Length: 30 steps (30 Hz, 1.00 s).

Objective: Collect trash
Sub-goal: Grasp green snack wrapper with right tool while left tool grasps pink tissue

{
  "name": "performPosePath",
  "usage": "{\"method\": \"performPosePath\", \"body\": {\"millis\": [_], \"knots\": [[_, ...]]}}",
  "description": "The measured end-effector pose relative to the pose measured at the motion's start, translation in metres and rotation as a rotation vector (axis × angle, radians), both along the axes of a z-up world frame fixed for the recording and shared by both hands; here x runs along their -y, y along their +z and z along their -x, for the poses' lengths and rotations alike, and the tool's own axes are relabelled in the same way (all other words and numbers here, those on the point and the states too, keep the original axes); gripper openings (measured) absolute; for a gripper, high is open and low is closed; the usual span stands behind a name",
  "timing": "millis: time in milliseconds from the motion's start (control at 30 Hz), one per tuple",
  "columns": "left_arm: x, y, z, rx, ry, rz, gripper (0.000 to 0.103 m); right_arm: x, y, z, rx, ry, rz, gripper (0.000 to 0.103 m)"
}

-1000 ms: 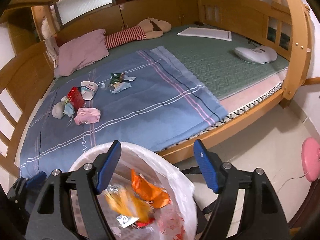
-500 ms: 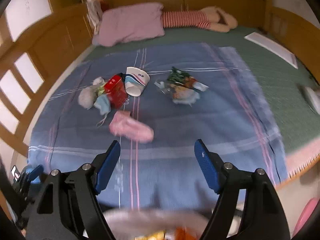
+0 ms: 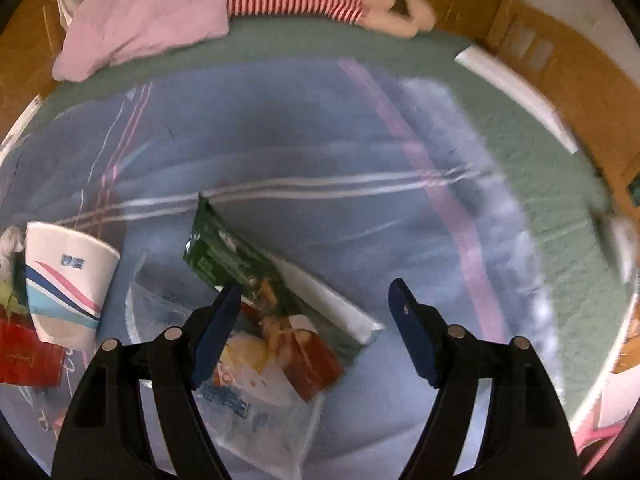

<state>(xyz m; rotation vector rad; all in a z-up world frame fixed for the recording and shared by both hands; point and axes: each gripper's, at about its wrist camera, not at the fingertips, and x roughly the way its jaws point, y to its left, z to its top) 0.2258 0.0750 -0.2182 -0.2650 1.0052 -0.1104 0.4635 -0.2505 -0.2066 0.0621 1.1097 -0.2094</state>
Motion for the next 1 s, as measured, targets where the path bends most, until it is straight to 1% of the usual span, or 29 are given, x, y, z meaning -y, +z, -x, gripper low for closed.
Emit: {"method": "performPosePath", "body": {"millis": [33,67,133,167,200,267,400,433,467,500,533,600,633,700,767,867,900,933,967,1000], "knots": [[-0.001,0.000,0.000,-0.001,0.017,0.000,0.096,-0.001,-0.006,-0.001,-0.019,0.011,-0.027,0.072],[-0.002,-0.001,-0.001,-0.001,0.033,0.002,0.096,-0.003,-0.012,0.001,-0.034,0.023,-0.055,0.051],[-0.003,-0.002,-0.005,-0.012,0.046,0.017,0.096,-0.010,-0.020,0.006,-0.071,0.044,-0.119,0.023],[-0.002,-0.003,-0.006,-0.023,0.049,0.025,0.096,-0.015,-0.021,0.011,-0.083,0.051,-0.136,0.019],[-0.003,-0.003,-0.005,-0.029,0.051,0.025,0.096,-0.022,-0.019,0.019,-0.095,0.063,-0.158,0.018],[-0.002,-0.003,-0.005,-0.031,0.055,0.020,0.096,-0.035,-0.016,0.034,-0.126,0.078,-0.234,0.013],[-0.004,-0.002,-0.004,-0.021,0.079,0.025,0.096,-0.066,-0.014,0.079,-0.233,0.117,-0.412,0.013],[-0.005,-0.002,-0.003,-0.023,0.086,0.031,0.096,-0.075,-0.014,0.090,-0.256,0.144,-0.473,0.013],[-0.006,-0.002,-0.002,-0.024,0.090,0.034,0.096,-0.083,-0.011,0.100,-0.268,0.175,-0.530,0.013],[-0.007,-0.001,-0.002,-0.023,0.094,0.035,0.096,-0.088,-0.008,0.109,-0.264,0.190,-0.541,0.013],[-0.008,0.000,-0.001,-0.017,0.100,0.033,0.096,-0.089,-0.005,0.114,-0.250,0.192,-0.522,0.013],[-0.011,0.003,0.000,0.000,0.112,0.037,0.096,-0.083,0.013,0.126,-0.165,0.177,-0.415,0.013],[-0.014,0.004,0.000,0.008,0.118,0.050,0.096,-0.077,0.021,0.132,-0.131,0.162,-0.380,0.013],[-0.016,0.007,-0.007,0.002,0.116,0.084,0.095,-0.064,0.034,0.144,-0.094,0.129,-0.383,0.013],[-0.009,0.012,-0.019,0.005,0.099,0.099,0.093,-0.055,0.045,0.160,-0.064,0.118,-0.376,0.013],[0.013,0.022,-0.042,0.037,0.034,0.150,0.092,-0.049,0.067,0.187,-0.011,0.138,-0.286,0.013],[0.019,0.022,-0.047,0.035,0.016,0.144,0.092,-0.046,0.073,0.194,0.001,0.145,-0.267,0.013],[0.026,0.019,-0.052,0.032,0.000,0.112,0.092,-0.045,0.082,0.209,0.017,0.158,-0.250,0.013],[0.031,0.015,-0.054,0.028,-0.006,0.081,0.089,-0.042,0.084,0.211,0.024,0.167,-0.243,0.013],[0.035,0.009,-0.056,0.009,-0.013,0.060,0.078,-0.040,0.087,0.213,0.032,0.179,-0.240,0.013]]}}
